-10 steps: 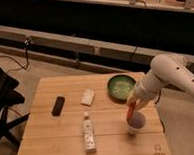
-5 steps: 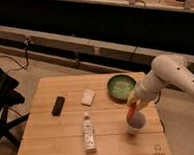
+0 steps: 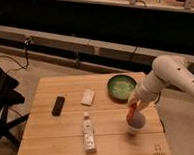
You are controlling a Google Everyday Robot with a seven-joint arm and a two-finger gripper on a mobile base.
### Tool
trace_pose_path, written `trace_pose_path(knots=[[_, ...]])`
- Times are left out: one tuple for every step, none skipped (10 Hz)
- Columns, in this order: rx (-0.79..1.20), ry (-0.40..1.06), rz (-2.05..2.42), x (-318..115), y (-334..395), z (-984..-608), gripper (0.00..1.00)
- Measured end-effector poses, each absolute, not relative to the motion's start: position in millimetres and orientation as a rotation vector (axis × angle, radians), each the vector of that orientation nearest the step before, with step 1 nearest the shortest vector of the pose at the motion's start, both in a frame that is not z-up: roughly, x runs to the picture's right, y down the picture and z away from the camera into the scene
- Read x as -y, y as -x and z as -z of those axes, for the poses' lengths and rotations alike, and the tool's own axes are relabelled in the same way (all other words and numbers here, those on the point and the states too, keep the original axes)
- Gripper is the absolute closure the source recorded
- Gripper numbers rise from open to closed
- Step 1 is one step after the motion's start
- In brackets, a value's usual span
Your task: Place the pepper in the ceramic cup
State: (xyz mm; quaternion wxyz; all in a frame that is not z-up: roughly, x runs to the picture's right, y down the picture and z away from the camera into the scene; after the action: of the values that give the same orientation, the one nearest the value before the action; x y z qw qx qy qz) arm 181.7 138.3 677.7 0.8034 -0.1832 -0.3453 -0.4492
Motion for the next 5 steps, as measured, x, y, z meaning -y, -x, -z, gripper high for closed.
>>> trace_pose_path(knots=[[0.742,0.389,0.953,-144,-186,-680,1.0],[0.739,0.387,0.945,-149,-190,-681,1.0],[0.735,0.388,0.935,-154,-197,-685,1.0],[0.725,0.389,0.922,-157,-205,-687,1.0],[0.712,0.389,0.912,-159,-213,-688,1.0]])
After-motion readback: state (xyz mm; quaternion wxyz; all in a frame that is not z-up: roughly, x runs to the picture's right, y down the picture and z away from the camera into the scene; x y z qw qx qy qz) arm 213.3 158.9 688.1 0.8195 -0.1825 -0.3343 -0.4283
